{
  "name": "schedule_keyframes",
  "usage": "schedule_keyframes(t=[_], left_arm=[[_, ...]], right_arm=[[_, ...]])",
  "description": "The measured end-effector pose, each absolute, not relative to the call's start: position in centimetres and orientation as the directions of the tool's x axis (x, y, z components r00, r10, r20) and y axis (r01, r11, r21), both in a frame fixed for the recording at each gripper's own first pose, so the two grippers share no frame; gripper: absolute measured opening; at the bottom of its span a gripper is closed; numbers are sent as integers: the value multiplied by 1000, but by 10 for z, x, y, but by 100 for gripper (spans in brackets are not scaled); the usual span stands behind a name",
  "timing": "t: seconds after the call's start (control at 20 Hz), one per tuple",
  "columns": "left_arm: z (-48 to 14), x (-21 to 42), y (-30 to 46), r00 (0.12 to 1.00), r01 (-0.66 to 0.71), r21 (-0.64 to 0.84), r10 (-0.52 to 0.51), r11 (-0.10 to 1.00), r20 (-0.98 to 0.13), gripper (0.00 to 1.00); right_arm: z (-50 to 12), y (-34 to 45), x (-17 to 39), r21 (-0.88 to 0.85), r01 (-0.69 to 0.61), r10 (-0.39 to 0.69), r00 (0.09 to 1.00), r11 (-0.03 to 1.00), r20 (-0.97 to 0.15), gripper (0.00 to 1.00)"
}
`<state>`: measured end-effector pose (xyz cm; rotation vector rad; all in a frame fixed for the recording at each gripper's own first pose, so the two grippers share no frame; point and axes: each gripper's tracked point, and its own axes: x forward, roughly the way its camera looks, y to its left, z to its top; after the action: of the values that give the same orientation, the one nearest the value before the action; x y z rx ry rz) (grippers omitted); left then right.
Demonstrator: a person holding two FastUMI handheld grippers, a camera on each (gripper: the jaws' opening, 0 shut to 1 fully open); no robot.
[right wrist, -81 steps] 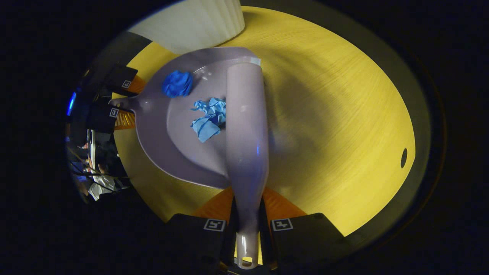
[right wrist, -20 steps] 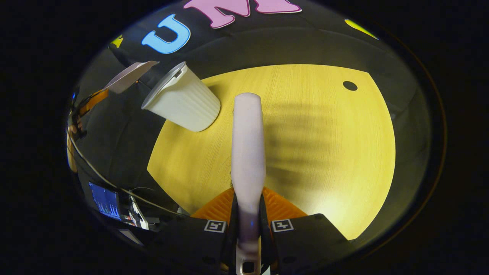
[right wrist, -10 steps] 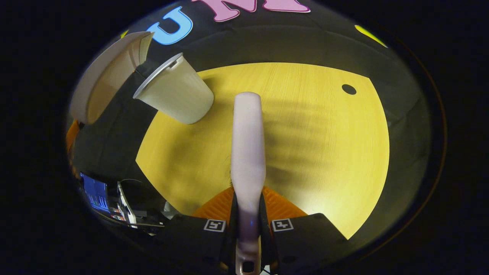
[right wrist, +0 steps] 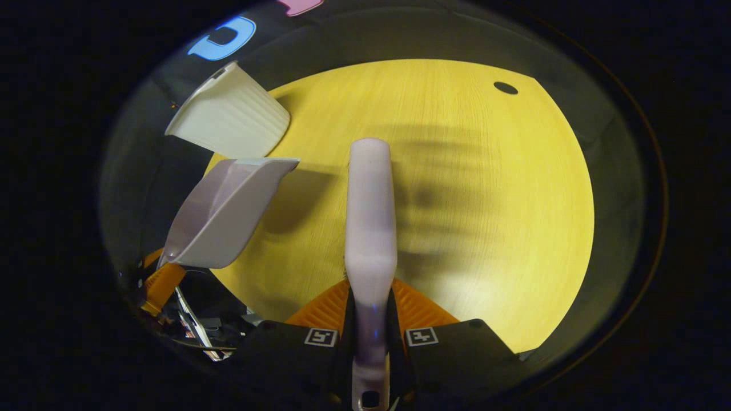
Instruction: Pick up the small broom and dustpan from the desktop, sweep the trash into the dustpan with the broom, and then empty the trash into the garbage bin.
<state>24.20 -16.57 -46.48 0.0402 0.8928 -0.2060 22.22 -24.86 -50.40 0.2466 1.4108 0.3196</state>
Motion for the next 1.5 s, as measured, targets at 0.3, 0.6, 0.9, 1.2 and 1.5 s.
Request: schedule_keyframes(t=[0.3,0.6,0.9,1.2,1.5], left_arm=[[-520,272,-174,644,211,-4,-142,977,-752,31],[-548,286,-177,598,153,-7,-99,988,-796,30],[-552,287,-187,581,171,7,-95,985,-808,32],[-551,289,-190,583,171,-4,-104,985,-805,61],[-482,285,-196,693,138,-27,-116,990,-712,77]], right_arm=[[-534,-232,208,265,-64,271,121,962,-955,29],[-539,-228,211,222,-39,225,94,974,-970,29],[-541,-230,210,219,-37,221,91,975,-971,29],[-539,-228,212,212,-6,211,116,977,-971,31],[-498,-241,224,204,-33,205,270,979,-941,93]])
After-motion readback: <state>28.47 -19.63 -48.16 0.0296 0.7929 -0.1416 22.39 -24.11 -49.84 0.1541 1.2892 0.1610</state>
